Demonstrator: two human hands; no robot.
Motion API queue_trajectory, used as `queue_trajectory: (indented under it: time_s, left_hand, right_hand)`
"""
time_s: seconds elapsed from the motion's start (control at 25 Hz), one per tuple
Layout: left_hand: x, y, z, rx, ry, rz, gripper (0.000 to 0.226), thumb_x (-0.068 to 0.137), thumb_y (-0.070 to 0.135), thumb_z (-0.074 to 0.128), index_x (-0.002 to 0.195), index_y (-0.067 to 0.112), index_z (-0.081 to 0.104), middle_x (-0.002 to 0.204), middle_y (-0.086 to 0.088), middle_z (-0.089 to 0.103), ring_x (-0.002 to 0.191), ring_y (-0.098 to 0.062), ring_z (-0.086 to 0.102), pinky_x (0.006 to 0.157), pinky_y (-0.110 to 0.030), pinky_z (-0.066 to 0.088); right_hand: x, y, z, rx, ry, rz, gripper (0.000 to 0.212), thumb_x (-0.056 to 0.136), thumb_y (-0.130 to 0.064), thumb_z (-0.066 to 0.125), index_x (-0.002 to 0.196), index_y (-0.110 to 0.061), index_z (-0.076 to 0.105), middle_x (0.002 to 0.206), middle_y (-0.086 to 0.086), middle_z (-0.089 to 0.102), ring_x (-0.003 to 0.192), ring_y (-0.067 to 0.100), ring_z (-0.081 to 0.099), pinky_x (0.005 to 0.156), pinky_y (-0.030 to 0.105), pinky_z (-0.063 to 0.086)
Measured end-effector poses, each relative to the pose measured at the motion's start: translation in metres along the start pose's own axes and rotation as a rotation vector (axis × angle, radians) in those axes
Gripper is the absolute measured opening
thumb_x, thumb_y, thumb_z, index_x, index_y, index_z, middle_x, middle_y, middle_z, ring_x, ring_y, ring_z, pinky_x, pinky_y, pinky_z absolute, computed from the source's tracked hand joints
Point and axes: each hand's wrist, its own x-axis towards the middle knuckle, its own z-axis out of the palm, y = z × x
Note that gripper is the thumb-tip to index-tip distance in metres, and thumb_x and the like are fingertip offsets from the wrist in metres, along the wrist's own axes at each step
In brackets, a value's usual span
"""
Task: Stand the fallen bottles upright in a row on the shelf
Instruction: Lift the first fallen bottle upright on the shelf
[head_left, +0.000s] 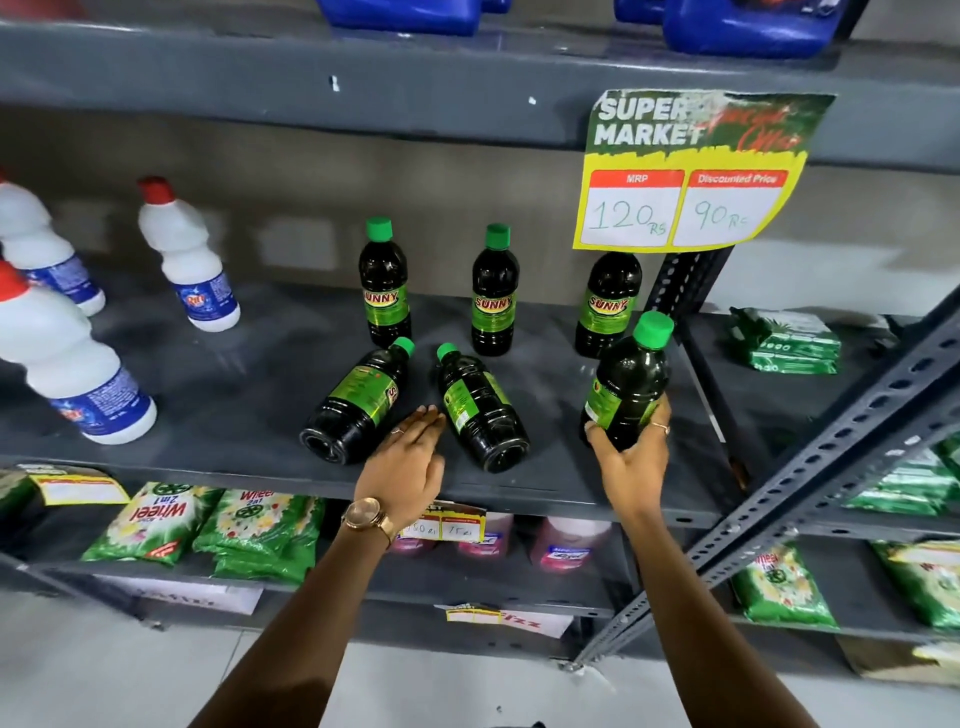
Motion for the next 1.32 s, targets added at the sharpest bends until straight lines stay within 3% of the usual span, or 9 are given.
queue_trajectory:
  time_s: [0.08, 0.16, 0.24, 0.4, 0.56, 0.68, 0.84, 1.04, 1.32]
  left_hand:
    - [-0.001, 0.0, 0.0, 0.013, 0.007, 0.0, 0.056, 0.085, 0.025, 0.03, 0.138, 0.013, 0.041, 0.149, -0.003, 0.04, 0.142, -0.013, 0.028, 0.114, -0.028, 0.025]
    - [0.0, 0.002, -0.001, 0.011, 0.016, -0.014, 0.053, 0.086, 0.023, 0.033, 0.138, 0.015, 0.041, 0.149, -0.001, 0.04, 0.142, -0.012, 0.028, 0.114, -0.028, 0.026]
    - [0.0, 0.003, -0.001, 0.001, 0.014, -0.028, 0.051, 0.088, 0.02, 0.037, 0.138, 0.016, 0.04, 0.15, 0.0, 0.039, 0.142, -0.011, 0.027, 0.113, -0.029, 0.029]
    - [-0.003, 0.001, 0.0, 0.016, 0.0, -0.033, 0.05, 0.089, 0.019, 0.04, 0.139, 0.016, 0.04, 0.15, 0.0, 0.038, 0.142, -0.011, 0.027, 0.112, -0.03, 0.031]
    - [0.002, 0.008, -0.002, 0.018, 0.027, -0.046, 0.051, 0.088, 0.02, 0.039, 0.138, 0.017, 0.04, 0.15, 0.001, 0.039, 0.142, -0.011, 0.028, 0.111, -0.031, 0.034]
    - [0.0, 0.007, -0.001, 0.005, 0.031, -0.049, 0.052, 0.086, 0.022, 0.037, 0.137, 0.018, 0.041, 0.148, 0.001, 0.042, 0.141, -0.01, 0.029, 0.11, -0.032, 0.035]
    - [-0.001, 0.003, -0.001, 0.036, 0.033, -0.018, 0.055, 0.084, 0.025, 0.033, 0.137, 0.016, 0.043, 0.147, 0.0, 0.044, 0.14, -0.012, 0.031, 0.11, -0.029, 0.034]
    - [-0.002, 0.003, 0.001, 0.032, 0.024, -0.031, 0.055, 0.084, 0.025, 0.031, 0.137, 0.017, 0.041, 0.148, 0.001, 0.042, 0.141, -0.01, 0.029, 0.111, -0.027, 0.029]
    - [-0.001, 0.003, 0.0, 0.048, 0.011, -0.024, 0.057, 0.083, 0.025, 0.03, 0.138, 0.015, 0.04, 0.149, -0.001, 0.042, 0.142, -0.012, 0.028, 0.112, -0.03, 0.03]
  right_hand:
    - [0.005, -0.006, 0.003, -0.061, 0.082, 0.018, 0.086, 0.064, -0.026, 0.089, 0.134, -0.018, 0.04, 0.108, -0.006, 0.062, 0.103, 0.008, 0.06, 0.087, 0.02, 0.045]
    - [0.019, -0.016, 0.012, -0.118, 0.164, 0.064, 0.093, 0.053, -0.03, 0.094, 0.128, -0.008, 0.043, 0.119, 0.009, 0.056, 0.113, 0.027, 0.054, 0.097, 0.035, 0.044]
    - [0.025, -0.019, 0.018, -0.158, 0.189, 0.09, 0.103, 0.051, -0.033, 0.095, 0.133, -0.005, 0.04, 0.129, 0.015, 0.048, 0.121, 0.033, 0.044, 0.106, 0.045, 0.037]
    - [0.014, -0.001, 0.009, -0.056, 0.014, 0.069, 0.094, 0.063, -0.02, 0.081, 0.145, -0.02, 0.035, 0.13, 0.007, 0.058, 0.117, 0.023, 0.057, 0.103, 0.045, 0.046]
    - [0.03, -0.012, 0.012, -0.143, 0.128, 0.071, 0.093, 0.055, -0.03, 0.092, 0.133, -0.012, 0.046, 0.131, 0.009, 0.053, 0.123, 0.029, 0.05, 0.104, 0.043, 0.042]
    - [0.029, -0.011, 0.019, -0.284, 0.154, 0.085, 0.101, 0.053, -0.041, 0.091, 0.136, -0.013, 0.041, 0.138, 0.011, 0.045, 0.13, 0.032, 0.04, 0.11, 0.048, 0.03]
    - [0.026, 0.002, 0.012, -0.162, 0.088, 0.069, 0.094, 0.06, -0.028, 0.088, 0.141, -0.012, 0.042, 0.129, 0.008, 0.061, 0.121, 0.027, 0.056, 0.107, 0.049, 0.039]
    - [0.025, -0.006, 0.02, -0.27, 0.187, 0.09, 0.1, 0.054, -0.043, 0.091, 0.135, -0.011, 0.041, 0.132, 0.013, 0.05, 0.125, 0.032, 0.046, 0.108, 0.05, 0.03]
    - [0.001, -0.006, -0.007, -0.295, 0.099, 0.031, 0.07, 0.059, -0.032, 0.09, 0.116, -0.006, 0.06, 0.107, 0.012, 0.069, 0.101, 0.031, 0.064, 0.088, 0.041, 0.051]
